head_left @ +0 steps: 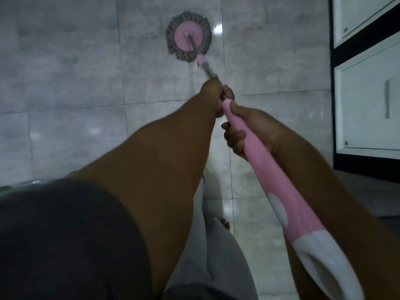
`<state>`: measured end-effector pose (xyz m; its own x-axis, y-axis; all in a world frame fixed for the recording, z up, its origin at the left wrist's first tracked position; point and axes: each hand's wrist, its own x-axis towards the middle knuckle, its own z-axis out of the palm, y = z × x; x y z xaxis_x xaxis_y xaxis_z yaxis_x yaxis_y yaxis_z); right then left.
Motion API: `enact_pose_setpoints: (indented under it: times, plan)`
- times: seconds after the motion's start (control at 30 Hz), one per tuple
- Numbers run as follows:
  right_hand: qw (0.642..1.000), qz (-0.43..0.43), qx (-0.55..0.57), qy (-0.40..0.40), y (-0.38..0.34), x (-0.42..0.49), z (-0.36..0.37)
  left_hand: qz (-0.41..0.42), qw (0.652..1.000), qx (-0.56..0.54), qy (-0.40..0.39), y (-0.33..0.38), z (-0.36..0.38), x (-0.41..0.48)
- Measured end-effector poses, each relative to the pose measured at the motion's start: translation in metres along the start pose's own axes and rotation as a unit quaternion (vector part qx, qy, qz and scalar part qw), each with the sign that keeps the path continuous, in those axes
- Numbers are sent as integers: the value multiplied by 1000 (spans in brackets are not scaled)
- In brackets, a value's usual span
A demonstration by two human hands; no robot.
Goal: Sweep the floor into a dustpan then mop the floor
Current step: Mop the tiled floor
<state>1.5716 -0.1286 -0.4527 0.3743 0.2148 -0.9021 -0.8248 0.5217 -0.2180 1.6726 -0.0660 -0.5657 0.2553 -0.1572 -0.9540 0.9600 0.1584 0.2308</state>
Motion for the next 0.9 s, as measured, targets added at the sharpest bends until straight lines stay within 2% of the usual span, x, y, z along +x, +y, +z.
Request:
enact_pose_setpoints:
  times: [0.03,0.07,0.23,0.4,0.67,0.9]
  plan:
    - [1000,5,-9,6,25,-14,-4,6,999,-46,4,-17,-7,-9]
    - [1000,12,-21,11,50,-27,-9,29,999,-8,12,-33,-13,-21]
    - [996,75,-46,24,158,-92,-36,-54,998,-26,23,-153,-51,-92]
    - [995,92,-48,13,202,-126,-46,-75,996,-39,31,-199,-67,-137]
    - [991,104,-84,26,163,-91,-37,-49,997,-61,21,-162,-62,-100]
    - [992,90,-89,2,59,-3,16,-3,996,-84,10,-31,-63,-30]
